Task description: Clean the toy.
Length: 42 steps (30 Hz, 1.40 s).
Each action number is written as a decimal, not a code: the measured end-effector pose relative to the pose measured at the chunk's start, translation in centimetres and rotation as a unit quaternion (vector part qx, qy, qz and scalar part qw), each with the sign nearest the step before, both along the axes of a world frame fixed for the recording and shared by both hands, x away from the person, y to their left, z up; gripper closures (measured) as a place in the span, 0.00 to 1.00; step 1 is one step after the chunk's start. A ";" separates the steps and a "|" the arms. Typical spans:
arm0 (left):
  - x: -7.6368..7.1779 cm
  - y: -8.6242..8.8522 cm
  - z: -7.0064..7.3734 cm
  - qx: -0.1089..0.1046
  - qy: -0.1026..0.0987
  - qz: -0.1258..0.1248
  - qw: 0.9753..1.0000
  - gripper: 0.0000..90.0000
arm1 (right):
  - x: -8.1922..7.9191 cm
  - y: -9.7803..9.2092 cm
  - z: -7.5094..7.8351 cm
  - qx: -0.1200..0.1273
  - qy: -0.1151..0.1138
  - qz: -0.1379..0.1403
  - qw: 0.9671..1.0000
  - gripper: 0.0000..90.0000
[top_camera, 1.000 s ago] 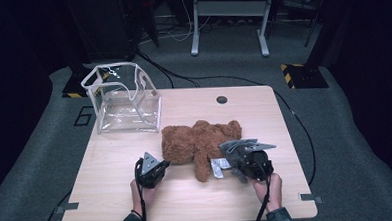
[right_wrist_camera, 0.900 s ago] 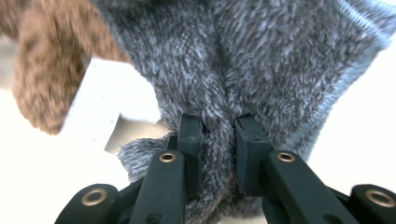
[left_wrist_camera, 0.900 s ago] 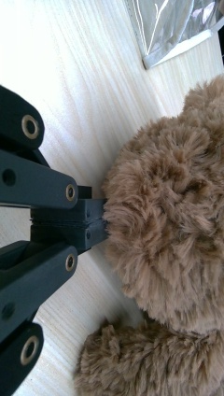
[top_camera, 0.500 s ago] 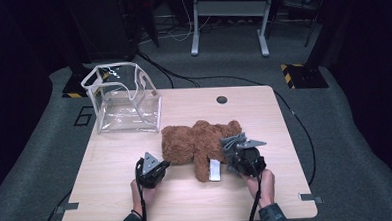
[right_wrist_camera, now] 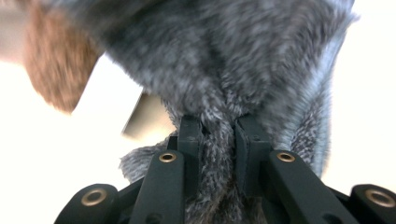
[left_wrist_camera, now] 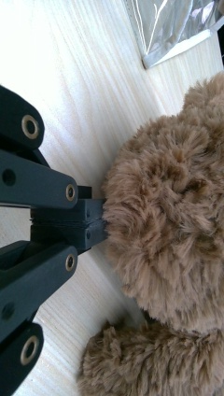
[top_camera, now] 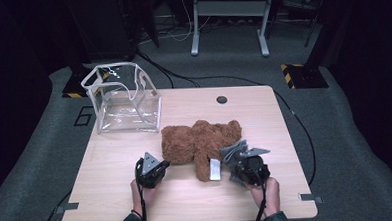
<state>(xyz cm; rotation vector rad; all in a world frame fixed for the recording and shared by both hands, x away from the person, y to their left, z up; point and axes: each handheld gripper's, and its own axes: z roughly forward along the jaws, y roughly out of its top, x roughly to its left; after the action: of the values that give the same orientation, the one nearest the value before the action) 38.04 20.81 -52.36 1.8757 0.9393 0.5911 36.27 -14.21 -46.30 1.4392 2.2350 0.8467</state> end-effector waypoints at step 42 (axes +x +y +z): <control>0.0 -0.2 0.0 0.004 0.002 -0.001 1.000 1.00 | 7.5 -0.7 -1.0 0.012 0.003 -0.070 0.997 0.84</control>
<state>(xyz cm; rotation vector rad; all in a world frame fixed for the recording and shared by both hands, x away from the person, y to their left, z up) 38.02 20.63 -52.37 1.8851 0.9390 0.5904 43.72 -14.94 -47.25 1.5899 2.1075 0.8260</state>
